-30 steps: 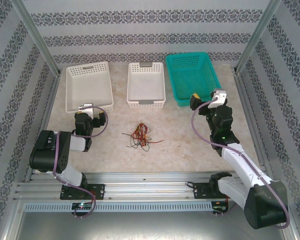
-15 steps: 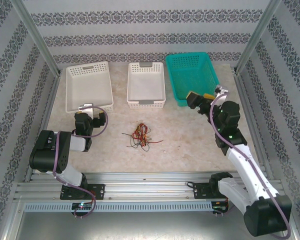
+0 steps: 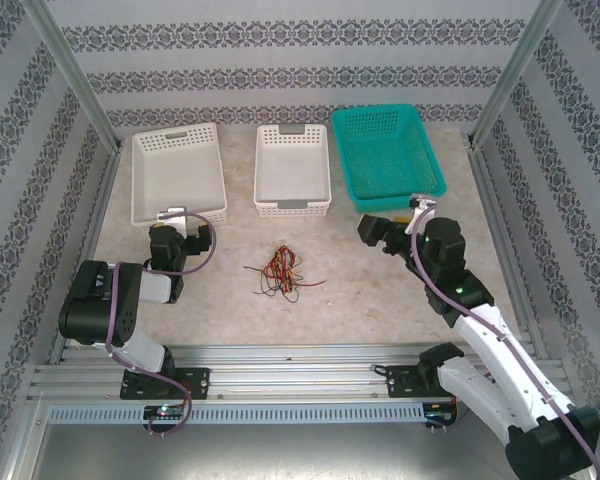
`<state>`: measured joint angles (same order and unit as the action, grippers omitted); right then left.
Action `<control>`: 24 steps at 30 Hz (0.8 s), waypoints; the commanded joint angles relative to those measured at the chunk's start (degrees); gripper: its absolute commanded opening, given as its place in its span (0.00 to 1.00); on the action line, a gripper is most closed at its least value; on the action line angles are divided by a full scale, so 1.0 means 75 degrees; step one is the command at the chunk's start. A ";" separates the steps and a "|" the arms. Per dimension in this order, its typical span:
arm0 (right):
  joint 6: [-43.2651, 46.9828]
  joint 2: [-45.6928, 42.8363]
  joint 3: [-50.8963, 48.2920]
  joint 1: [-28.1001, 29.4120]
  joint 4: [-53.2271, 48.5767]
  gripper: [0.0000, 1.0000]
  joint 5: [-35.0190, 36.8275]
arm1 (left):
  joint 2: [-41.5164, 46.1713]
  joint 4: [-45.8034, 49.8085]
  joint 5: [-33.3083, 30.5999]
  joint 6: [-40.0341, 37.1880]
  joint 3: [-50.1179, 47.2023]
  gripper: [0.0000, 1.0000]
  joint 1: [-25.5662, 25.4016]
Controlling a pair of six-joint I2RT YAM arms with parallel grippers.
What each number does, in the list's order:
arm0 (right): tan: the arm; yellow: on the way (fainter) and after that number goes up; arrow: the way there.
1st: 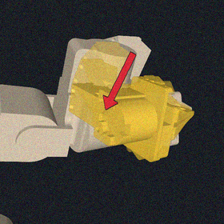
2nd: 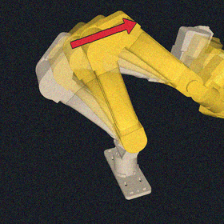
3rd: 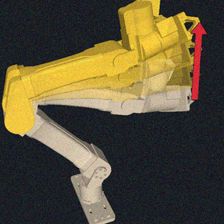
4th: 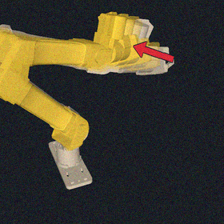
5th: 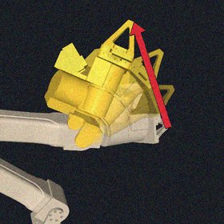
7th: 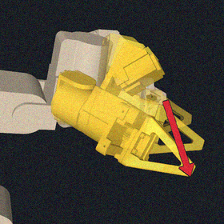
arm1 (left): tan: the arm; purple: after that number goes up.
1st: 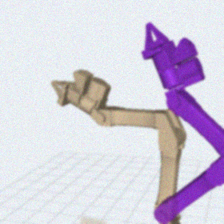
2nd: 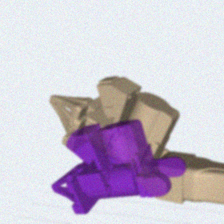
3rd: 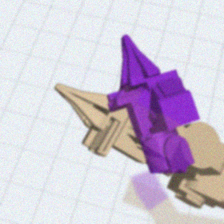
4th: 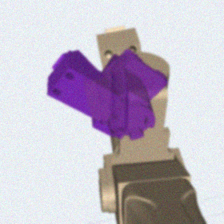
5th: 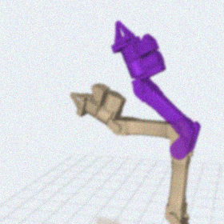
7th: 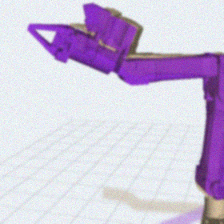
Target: Untangle the cables
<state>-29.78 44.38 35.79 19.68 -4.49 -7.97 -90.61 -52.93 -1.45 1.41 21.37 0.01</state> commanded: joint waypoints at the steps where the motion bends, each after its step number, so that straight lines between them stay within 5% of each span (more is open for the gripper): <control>1: 0.0362 -0.0158 -0.0175 0.0597 -0.0706 0.98 0.0746 | -0.0025 -0.0042 0.0136 -0.0188 0.0135 1.00 -0.0009; 10: 0.0078 -0.0252 -0.0248 0.2888 -0.1553 0.98 0.2248 | 0.0329 0.0309 0.0072 -0.0188 0.0198 1.00 -0.0022; 19: -0.0346 -0.0066 -0.0063 0.3690 -0.1786 0.98 0.2571 | 0.3075 0.4232 0.0008 0.0978 0.1245 1.00 -0.0060; 24: -0.0466 0.0009 0.0041 0.3774 -0.1742 0.98 0.2559 | 0.4486 0.6542 0.1628 0.1203 0.2011 1.00 -0.0038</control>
<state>-31.81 44.62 35.07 47.16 -17.41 9.26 -60.88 -18.41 3.09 6.98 34.09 -0.03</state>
